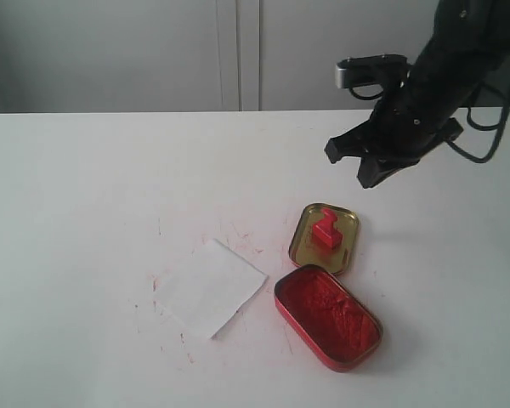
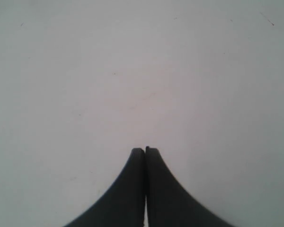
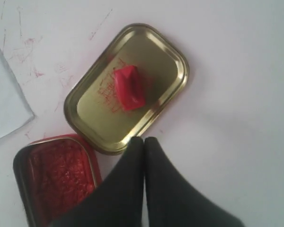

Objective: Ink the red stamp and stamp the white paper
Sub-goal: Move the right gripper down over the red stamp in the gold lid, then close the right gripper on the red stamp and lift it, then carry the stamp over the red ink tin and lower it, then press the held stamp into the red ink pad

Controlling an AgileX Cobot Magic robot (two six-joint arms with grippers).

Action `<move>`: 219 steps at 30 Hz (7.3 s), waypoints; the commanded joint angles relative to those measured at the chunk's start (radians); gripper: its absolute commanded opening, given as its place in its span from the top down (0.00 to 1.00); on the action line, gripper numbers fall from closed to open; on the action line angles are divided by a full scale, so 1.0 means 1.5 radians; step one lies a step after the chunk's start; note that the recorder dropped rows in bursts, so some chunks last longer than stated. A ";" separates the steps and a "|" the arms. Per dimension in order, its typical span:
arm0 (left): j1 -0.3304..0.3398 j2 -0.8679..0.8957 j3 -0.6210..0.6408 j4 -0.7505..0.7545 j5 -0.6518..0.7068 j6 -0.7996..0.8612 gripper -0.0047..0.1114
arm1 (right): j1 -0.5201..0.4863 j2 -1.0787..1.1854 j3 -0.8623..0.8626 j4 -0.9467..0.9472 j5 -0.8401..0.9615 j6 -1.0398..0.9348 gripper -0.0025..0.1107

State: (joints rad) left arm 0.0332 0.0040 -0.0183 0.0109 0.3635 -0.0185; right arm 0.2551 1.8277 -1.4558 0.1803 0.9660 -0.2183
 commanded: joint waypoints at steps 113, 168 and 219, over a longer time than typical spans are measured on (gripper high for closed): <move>-0.006 -0.003 0.005 -0.002 0.000 -0.002 0.96 | 0.137 -0.077 0.184 -0.067 -0.063 0.079 0.98; -0.006 -0.003 0.005 -0.002 0.000 -0.002 0.96 | 0.263 0.095 0.242 -0.278 -0.175 0.321 0.98; -0.006 -0.003 0.005 -0.002 0.000 -0.002 0.96 | 0.263 -0.050 0.230 -0.283 -0.154 0.321 0.98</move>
State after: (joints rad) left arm 0.0332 0.0040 -0.0183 0.0109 0.3635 -0.0185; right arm 0.6573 1.7724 -1.0952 -0.2419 0.7118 0.2602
